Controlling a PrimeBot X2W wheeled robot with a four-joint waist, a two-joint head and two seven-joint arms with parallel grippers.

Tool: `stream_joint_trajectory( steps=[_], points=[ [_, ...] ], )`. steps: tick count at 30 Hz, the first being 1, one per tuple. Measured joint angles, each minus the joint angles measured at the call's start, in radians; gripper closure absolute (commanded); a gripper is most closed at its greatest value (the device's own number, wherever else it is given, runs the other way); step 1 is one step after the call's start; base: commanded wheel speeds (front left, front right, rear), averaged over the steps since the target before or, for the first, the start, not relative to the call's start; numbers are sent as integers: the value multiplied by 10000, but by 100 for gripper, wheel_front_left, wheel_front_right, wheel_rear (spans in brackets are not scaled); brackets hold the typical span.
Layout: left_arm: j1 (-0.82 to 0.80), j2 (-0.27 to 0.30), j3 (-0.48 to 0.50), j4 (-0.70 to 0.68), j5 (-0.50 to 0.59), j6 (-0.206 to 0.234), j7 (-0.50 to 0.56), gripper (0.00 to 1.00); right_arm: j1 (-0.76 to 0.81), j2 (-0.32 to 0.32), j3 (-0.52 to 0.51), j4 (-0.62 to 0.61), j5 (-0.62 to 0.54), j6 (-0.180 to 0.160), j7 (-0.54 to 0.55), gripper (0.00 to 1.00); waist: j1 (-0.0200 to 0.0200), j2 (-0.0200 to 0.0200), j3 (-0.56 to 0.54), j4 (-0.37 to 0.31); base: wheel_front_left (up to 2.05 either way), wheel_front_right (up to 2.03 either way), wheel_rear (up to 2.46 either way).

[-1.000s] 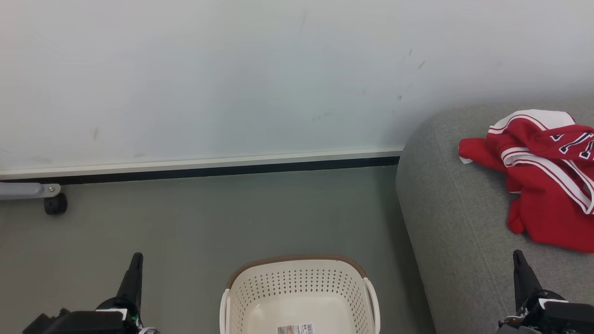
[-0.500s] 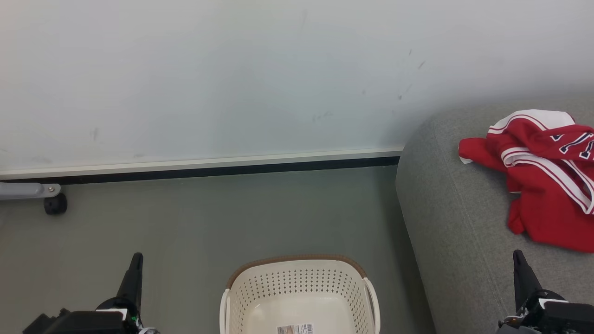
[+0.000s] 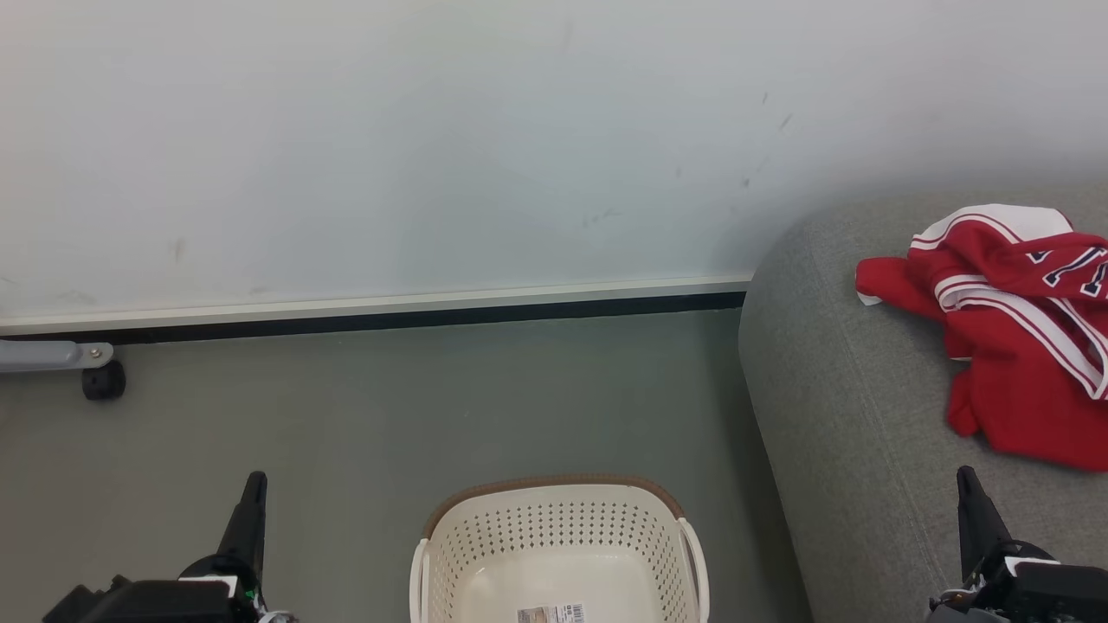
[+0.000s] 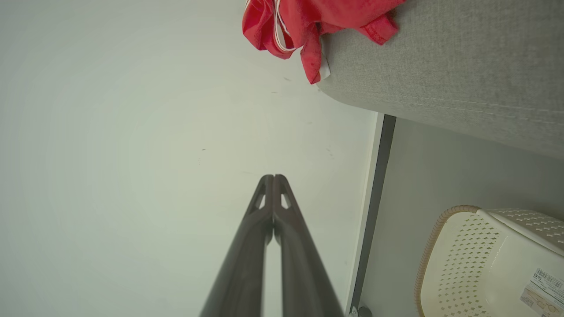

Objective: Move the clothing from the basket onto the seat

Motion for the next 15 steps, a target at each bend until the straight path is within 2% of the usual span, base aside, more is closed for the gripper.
stream_joint_trajectory(
  steps=[15],
  points=[
    [0,0,0,2,0,0,0,100,0,0,0,-2,0,0,0,100,0,0,0,0,0,0,0]
  ],
)
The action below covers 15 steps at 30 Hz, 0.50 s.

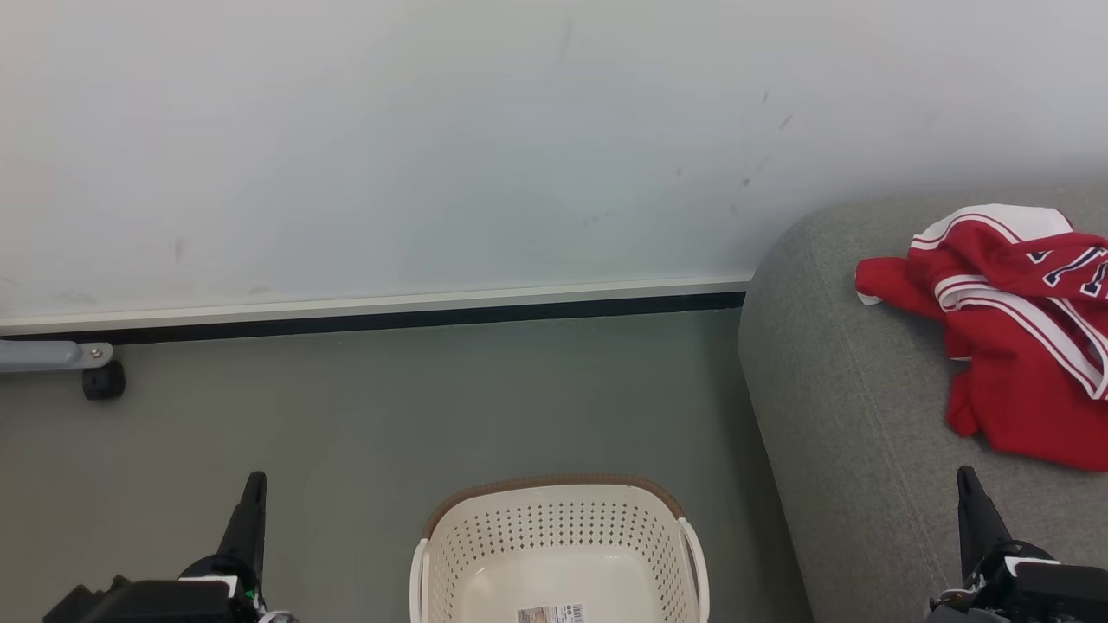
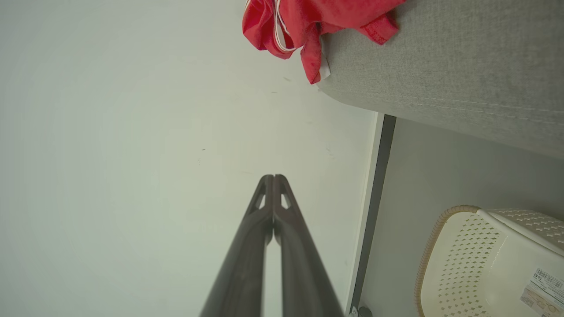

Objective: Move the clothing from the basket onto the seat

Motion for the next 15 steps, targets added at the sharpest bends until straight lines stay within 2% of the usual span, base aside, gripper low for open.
stream_joint_trajectory(
  steps=[15],
  points=[
    [0,0,0,0,0,0,0,100,0,0,0,-2,2,0,0,100,0,0,0,0,0,0,0]
  ],
)
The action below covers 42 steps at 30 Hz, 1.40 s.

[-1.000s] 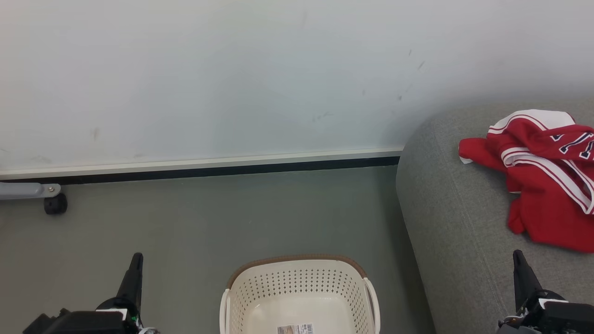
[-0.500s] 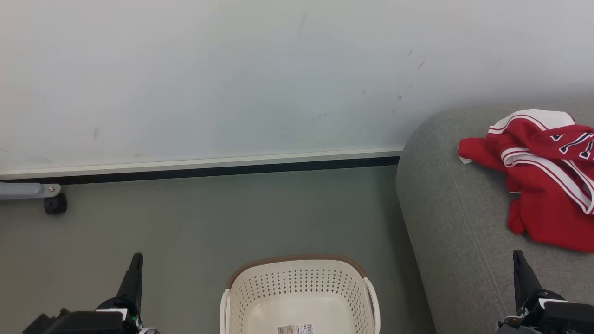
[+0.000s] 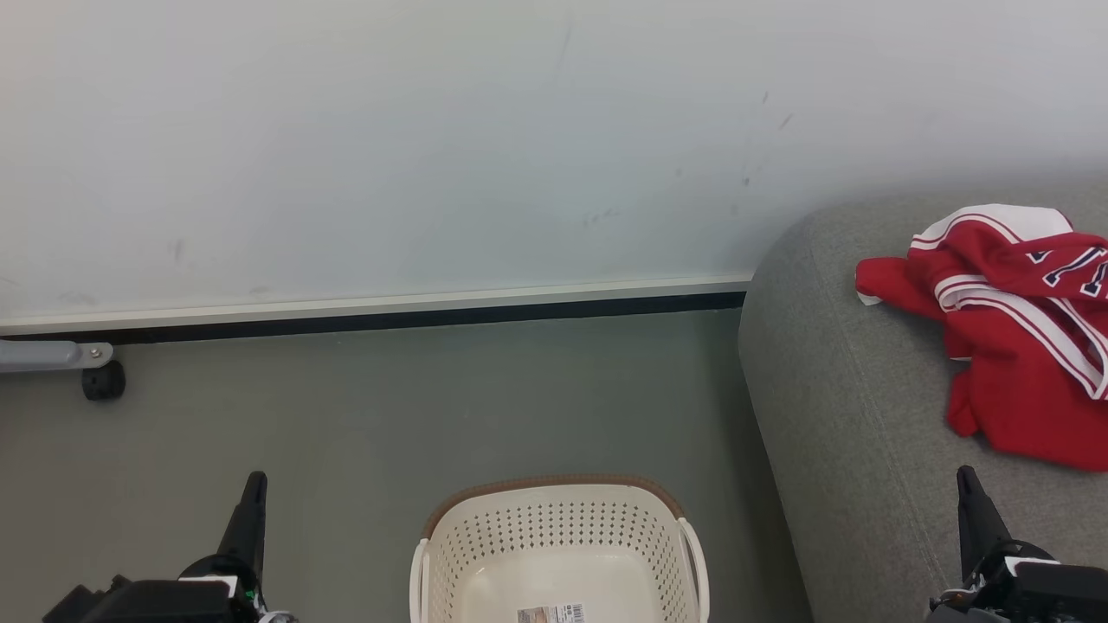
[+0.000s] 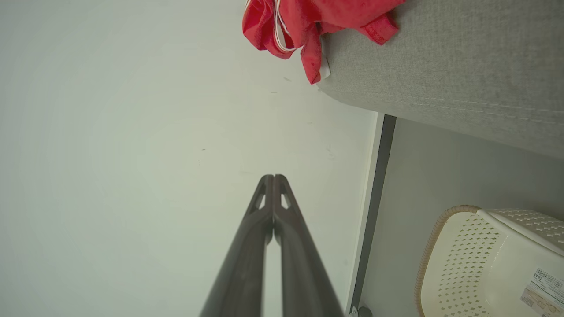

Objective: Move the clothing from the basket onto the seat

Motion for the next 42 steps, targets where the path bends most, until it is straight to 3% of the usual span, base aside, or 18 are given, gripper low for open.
stream_joint_trajectory(
  steps=[42],
  points=[
    [0,-2,0,0,0,0,0,100,0,0,0,-6,10,0,0,100,0,0,1,0,0,0,0]
  ],
)
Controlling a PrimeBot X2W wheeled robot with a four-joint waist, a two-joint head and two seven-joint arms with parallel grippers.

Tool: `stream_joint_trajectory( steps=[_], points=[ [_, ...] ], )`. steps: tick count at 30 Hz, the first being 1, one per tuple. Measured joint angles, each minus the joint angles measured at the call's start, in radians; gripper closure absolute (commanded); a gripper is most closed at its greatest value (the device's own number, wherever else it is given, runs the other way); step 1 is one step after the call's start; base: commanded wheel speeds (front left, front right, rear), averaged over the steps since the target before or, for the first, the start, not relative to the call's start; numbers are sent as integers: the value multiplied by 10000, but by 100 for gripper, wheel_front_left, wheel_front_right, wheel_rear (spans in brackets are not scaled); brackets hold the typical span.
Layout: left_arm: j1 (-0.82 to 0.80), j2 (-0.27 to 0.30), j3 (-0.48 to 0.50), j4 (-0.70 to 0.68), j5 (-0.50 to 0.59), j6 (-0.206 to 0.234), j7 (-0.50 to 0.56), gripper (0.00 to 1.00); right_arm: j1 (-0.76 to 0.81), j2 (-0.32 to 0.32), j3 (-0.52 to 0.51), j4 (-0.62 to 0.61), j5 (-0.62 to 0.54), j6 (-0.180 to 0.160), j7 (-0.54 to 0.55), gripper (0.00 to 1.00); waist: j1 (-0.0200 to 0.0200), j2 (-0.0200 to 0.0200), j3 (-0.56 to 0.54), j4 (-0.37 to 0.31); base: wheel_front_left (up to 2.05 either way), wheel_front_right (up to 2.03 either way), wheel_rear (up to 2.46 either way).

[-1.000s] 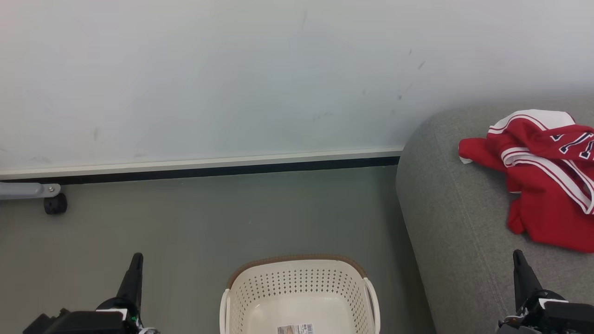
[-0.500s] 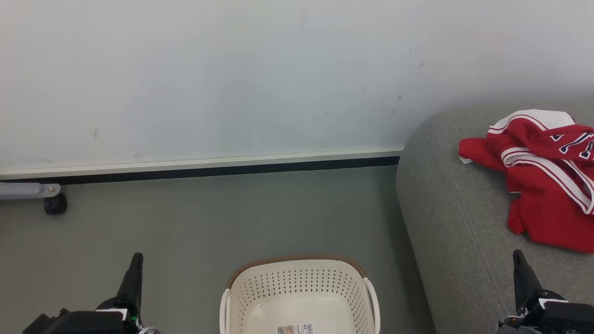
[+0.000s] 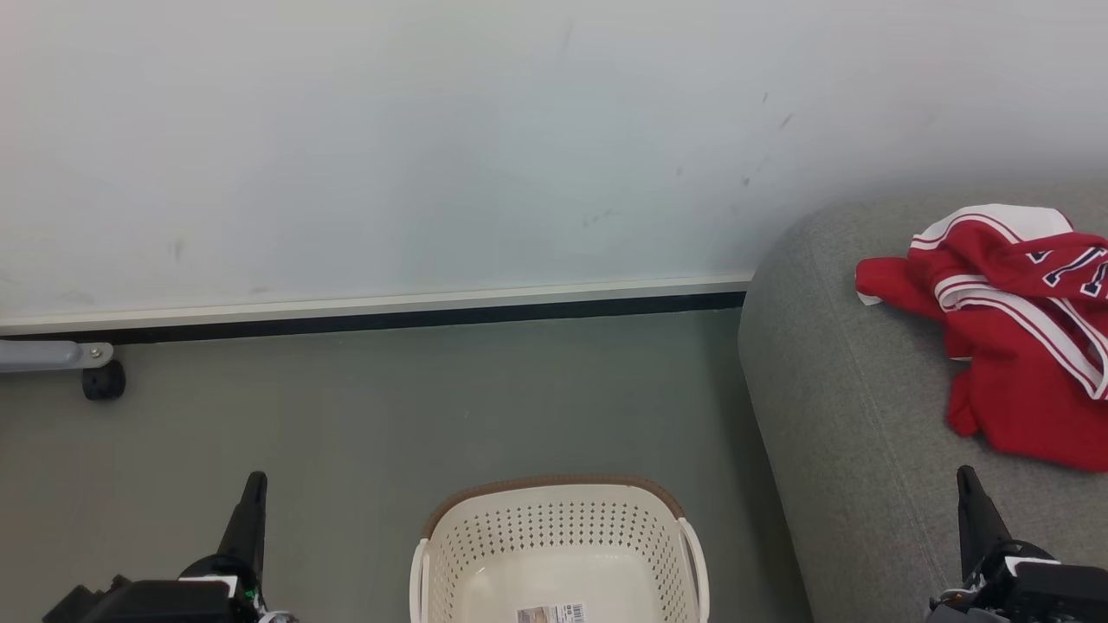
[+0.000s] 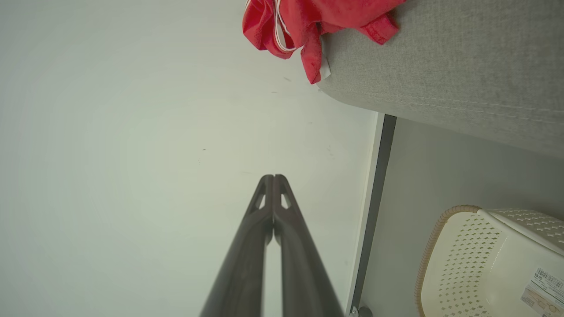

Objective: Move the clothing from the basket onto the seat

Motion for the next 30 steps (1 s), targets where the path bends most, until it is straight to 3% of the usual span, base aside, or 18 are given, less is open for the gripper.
stream_joint_trajectory(
  steps=[30],
  points=[
    [0,0,0,-2,0,0,0,100,0,0,0,-4,2,0,0,100,0,0,1,0,0,0,0]
  ],
)
